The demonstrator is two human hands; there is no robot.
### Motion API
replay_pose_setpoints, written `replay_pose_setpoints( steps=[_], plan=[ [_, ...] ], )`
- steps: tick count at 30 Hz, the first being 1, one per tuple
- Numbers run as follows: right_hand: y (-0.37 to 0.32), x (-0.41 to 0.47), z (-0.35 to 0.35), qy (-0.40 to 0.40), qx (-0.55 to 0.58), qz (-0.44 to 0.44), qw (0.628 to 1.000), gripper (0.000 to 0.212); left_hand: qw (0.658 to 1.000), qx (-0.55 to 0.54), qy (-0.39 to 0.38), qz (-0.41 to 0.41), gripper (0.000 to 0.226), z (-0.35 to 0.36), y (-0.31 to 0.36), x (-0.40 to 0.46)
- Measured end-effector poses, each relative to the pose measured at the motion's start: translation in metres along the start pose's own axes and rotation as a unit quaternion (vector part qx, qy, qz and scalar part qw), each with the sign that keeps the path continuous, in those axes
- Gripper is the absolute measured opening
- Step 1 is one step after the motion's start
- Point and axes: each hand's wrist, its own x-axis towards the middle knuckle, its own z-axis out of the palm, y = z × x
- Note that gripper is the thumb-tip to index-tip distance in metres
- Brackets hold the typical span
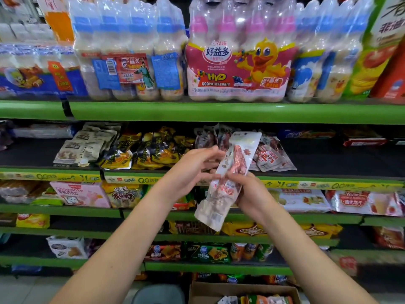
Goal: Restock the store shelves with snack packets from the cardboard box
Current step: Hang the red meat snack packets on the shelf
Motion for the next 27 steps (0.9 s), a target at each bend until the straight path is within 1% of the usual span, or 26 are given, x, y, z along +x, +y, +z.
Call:
replay_pose_setpoints(
  steps=[1, 3, 5, 8, 15, 16, 18, 19, 20, 21, 22, 23, 24, 25, 27],
  plan=[
    [0.000, -0.003, -0.008, -0.006, 0.062, 0.032, 0.998, 0.028, 1.000, 0.008, 0.014, 0.005, 0.027, -0.001, -0.002, 0.000],
    [0.003, -0.010, -0.018, -0.023, 0.108, 0.057, 0.992, 0.035, 0.999, 0.029, 0.036, 0.000, 0.020, -0.002, -0.007, 0.000],
    [0.007, -0.014, -0.024, -0.026, 0.110, 0.059, 0.992, 0.040, 0.997, 0.072, 0.041, -0.012, 0.015, -0.002, -0.017, -0.002],
    [0.010, -0.018, -0.031, -0.029, 0.117, 0.054, 0.991, 0.040, 0.991, 0.131, 0.013, -0.020, 0.011, 0.001, -0.029, -0.011],
    [0.010, -0.023, -0.040, -0.036, 0.132, 0.044, 0.990, 0.048, 0.986, 0.164, 0.025, -0.003, 0.007, 0.013, -0.035, -0.019],
    [0.009, -0.023, -0.040, -0.032, 0.134, 0.042, 0.990, 0.046, 0.985, 0.171, 0.030, 0.004, 0.008, 0.015, -0.034, -0.020],
    [0.007, -0.022, -0.038, -0.014, 0.127, 0.034, 0.991, 0.034, 0.981, 0.187, 0.039, 0.027, 0.009, 0.021, -0.034, -0.022],
    [0.006, -0.021, -0.035, 0.004, 0.113, 0.029, 0.993, 0.029, 0.978, 0.202, 0.032, 0.039, 0.007, 0.025, -0.036, -0.022],
    [0.006, -0.021, -0.032, 0.020, 0.102, 0.024, 0.994, 0.029, 0.972, 0.230, 0.011, 0.047, 0.002, 0.029, -0.037, -0.024],
    [0.005, -0.020, -0.029, 0.031, 0.098, 0.019, 0.995, 0.033, 0.960, 0.274, -0.021, 0.051, 0.008, 0.034, -0.039, -0.025],
    [0.004, -0.019, -0.025, 0.039, 0.093, 0.015, 0.995, 0.039, 0.945, 0.320, -0.054, 0.051, 0.020, 0.039, -0.041, -0.026],
    [0.004, -0.020, -0.021, 0.041, 0.077, 0.008, 0.996, 0.046, 0.933, 0.349, -0.072, 0.049, 0.030, 0.043, -0.045, -0.026],
    [0.003, -0.020, -0.019, 0.035, 0.054, -0.001, 0.998, 0.052, 0.930, 0.359, -0.071, 0.048, 0.035, 0.046, -0.046, -0.026],
    [0.002, -0.021, -0.017, 0.025, 0.032, -0.011, 0.999, 0.056, 0.933, 0.351, -0.059, 0.052, 0.035, 0.046, -0.047, -0.024],
    [-0.001, -0.024, -0.018, 0.013, -0.004, -0.022, 1.000, 0.060, 0.955, 0.290, -0.039, 0.056, 0.038, 0.045, -0.049, -0.020]
  ],
)
